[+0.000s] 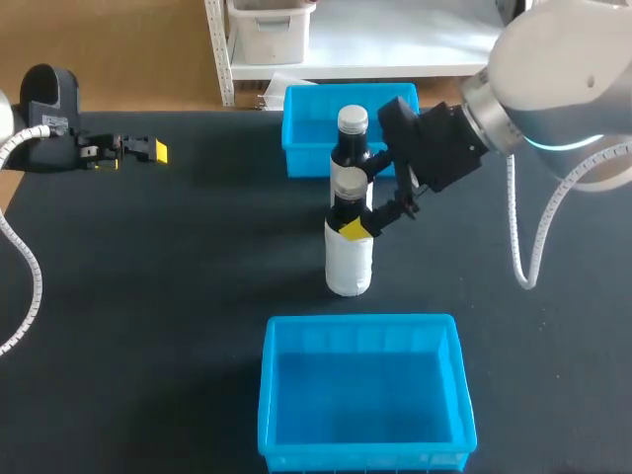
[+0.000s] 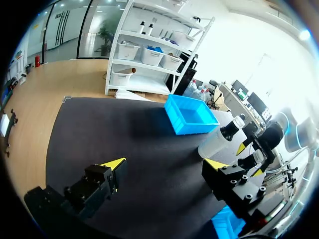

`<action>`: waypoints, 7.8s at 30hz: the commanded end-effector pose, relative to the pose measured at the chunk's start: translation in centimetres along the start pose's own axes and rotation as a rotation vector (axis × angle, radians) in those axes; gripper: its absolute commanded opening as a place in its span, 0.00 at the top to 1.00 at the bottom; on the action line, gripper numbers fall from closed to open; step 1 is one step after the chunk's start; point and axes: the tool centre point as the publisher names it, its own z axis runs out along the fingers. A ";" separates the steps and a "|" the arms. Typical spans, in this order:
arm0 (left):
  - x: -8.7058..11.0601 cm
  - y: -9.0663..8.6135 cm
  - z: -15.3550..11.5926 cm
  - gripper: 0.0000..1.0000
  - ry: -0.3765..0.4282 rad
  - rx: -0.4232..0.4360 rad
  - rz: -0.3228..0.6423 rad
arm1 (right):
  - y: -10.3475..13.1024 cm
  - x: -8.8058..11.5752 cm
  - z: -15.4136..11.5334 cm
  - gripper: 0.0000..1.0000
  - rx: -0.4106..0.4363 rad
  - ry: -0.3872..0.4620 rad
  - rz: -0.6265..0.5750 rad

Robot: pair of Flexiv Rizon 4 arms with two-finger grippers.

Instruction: Pick up the bottle, and place it in the far bin if it is heavy, or in the near bin if it is light.

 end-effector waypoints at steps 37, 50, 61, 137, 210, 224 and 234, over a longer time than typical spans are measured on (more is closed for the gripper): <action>0.0 0.0 0.0 0.00 0.000 0.000 0.000 | 0.1 -0.6 0.0 0.80 0.015 -0.026 -0.013; 0.0 0.0 0.0 0.00 0.000 0.000 0.000 | 0.5 -1.0 -0.7 1.00 0.020 -0.029 -0.025; 0.0 0.0 0.0 0.00 0.000 0.000 0.000 | 0.7 -1.7 -1.6 1.00 0.029 -0.020 -0.047; 0.0 0.0 0.0 0.00 0.000 0.000 0.000 | -7.7 -0.4 -23.6 1.00 0.230 -0.001 0.010; 0.0 0.0 0.0 0.00 0.000 0.000 0.000 | -29.1 -10.0 -4.4 1.00 -0.048 -0.019 -0.131; 0.0 0.0 0.0 0.00 0.000 0.000 0.000 | -30.6 -7.8 -1.8 1.00 -0.101 -0.030 -0.064; 0.0 0.0 0.0 0.00 0.000 0.000 0.000 | -31.1 -7.0 -0.8 1.00 -0.133 -0.033 -0.036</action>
